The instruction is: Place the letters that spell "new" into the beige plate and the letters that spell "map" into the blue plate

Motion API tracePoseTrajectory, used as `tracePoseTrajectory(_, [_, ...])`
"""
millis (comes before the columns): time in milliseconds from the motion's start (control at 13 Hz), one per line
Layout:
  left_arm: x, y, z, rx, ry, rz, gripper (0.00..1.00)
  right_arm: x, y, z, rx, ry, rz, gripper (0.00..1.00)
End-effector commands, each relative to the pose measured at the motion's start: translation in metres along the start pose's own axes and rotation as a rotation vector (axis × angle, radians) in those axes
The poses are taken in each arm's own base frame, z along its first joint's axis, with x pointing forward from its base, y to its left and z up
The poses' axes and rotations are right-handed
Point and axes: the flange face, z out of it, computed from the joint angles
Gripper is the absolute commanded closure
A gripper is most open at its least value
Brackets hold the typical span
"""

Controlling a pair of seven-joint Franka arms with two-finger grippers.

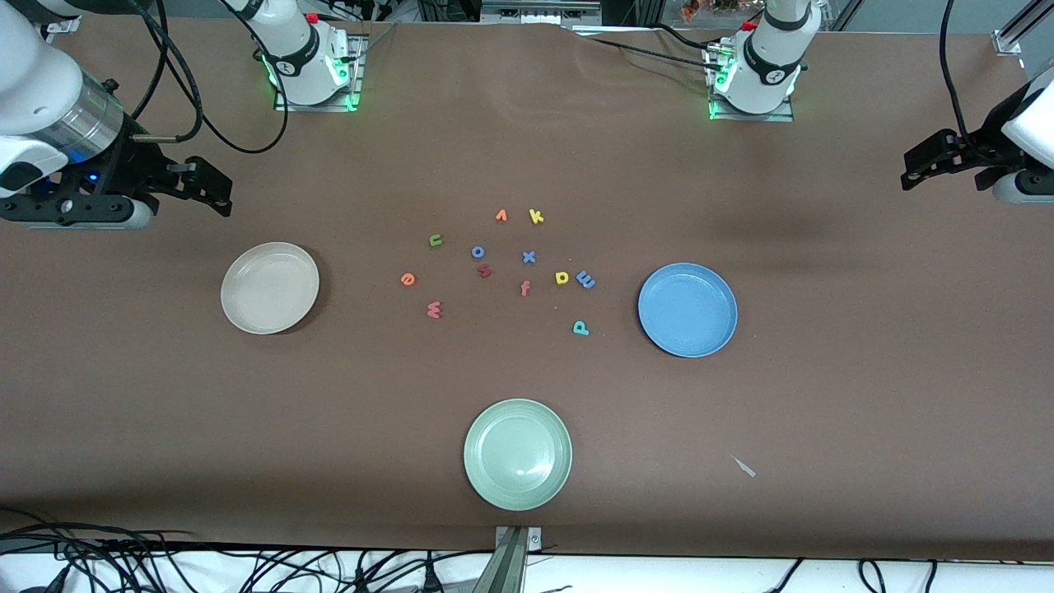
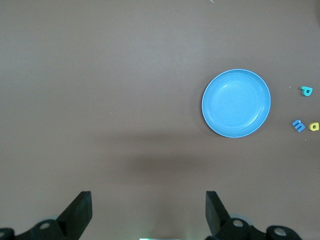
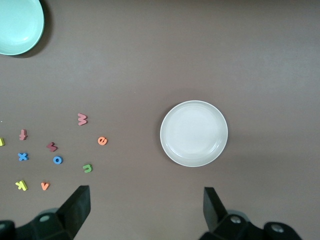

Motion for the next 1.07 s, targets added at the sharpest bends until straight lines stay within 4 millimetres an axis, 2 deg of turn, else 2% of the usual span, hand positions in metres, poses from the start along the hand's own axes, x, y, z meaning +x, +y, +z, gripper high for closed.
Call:
tracePoseTrajectory(0, [-0.0006,-0.0031,-0.0022,0.013,0.008,0.016,0.00,-0.0050,-0.0014,-0.0056,-0.005,0.003,0.010,0.00])
tracePoseTrajectory(230, [-0.0006,-0.0039,-0.0022,0.013,0.008,0.014,0.00,-0.0074,-0.0104,-0.0066,-0.008,0.006,-0.007,0.00])
tracePoseTrajectory(997, [-0.0008,-0.0031,-0.0006,0.013,0.003,0.016,0.00,-0.0044,-0.0071,-0.0060,-0.034,0.021,-0.001,0.00])
